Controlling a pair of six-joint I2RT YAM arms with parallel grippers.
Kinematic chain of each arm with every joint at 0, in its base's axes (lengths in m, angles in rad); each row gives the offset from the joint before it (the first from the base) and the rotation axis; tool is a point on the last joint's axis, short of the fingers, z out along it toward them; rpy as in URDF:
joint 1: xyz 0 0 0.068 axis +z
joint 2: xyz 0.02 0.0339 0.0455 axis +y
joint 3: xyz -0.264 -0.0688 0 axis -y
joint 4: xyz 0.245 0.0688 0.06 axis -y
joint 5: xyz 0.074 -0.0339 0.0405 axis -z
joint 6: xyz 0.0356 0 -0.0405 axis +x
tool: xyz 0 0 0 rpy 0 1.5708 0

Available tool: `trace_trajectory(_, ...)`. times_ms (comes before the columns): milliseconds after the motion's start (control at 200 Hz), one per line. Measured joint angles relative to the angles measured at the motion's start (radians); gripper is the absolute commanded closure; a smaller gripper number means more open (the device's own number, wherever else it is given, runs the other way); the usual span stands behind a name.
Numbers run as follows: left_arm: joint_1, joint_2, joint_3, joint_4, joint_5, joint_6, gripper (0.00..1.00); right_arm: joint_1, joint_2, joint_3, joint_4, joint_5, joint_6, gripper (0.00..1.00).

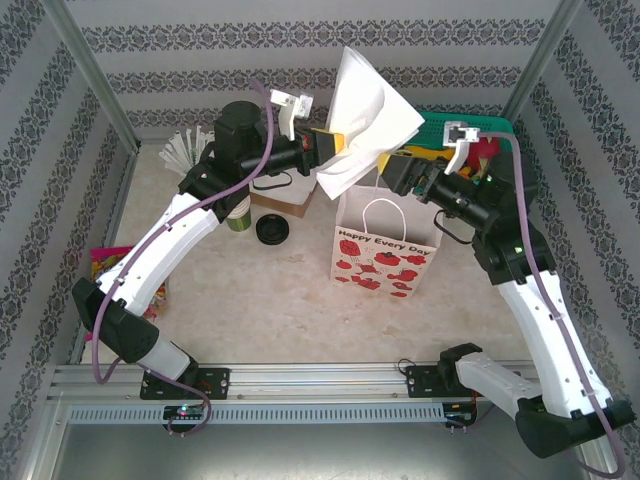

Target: Pack the takeout coffee

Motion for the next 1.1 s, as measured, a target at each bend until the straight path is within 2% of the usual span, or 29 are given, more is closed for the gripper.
trace_trajectory(320,0.000,0.000,0.000,0.091,0.034,-0.102,1.00,0.072,0.084,-0.087,0.203,-0.057,0.055,0.02)
trace_trajectory(590,0.000,0.018,0.000,0.084,0.005,-0.096,1.00,0.160,0.077,-0.095,0.352,-0.070,0.016,0.02)
trace_trajectory(844,-0.029,0.026,0.000,0.071,-0.040,-0.012,1.00,0.177,0.077,-0.093,0.364,0.051,0.008,0.03)
trace_trajectory(909,-0.054,0.026,0.000,0.058,-0.060,0.027,1.00,0.177,0.092,-0.092,0.367,0.086,0.021,0.09)
trace_trajectory(964,-0.075,0.027,0.000,0.041,-0.081,0.059,1.00,0.177,0.102,-0.092,0.368,0.114,0.023,0.28)
trace_trajectory(1099,-0.097,0.028,0.005,0.010,-0.121,0.118,0.99,0.182,0.108,-0.092,0.364,0.162,0.041,0.53)
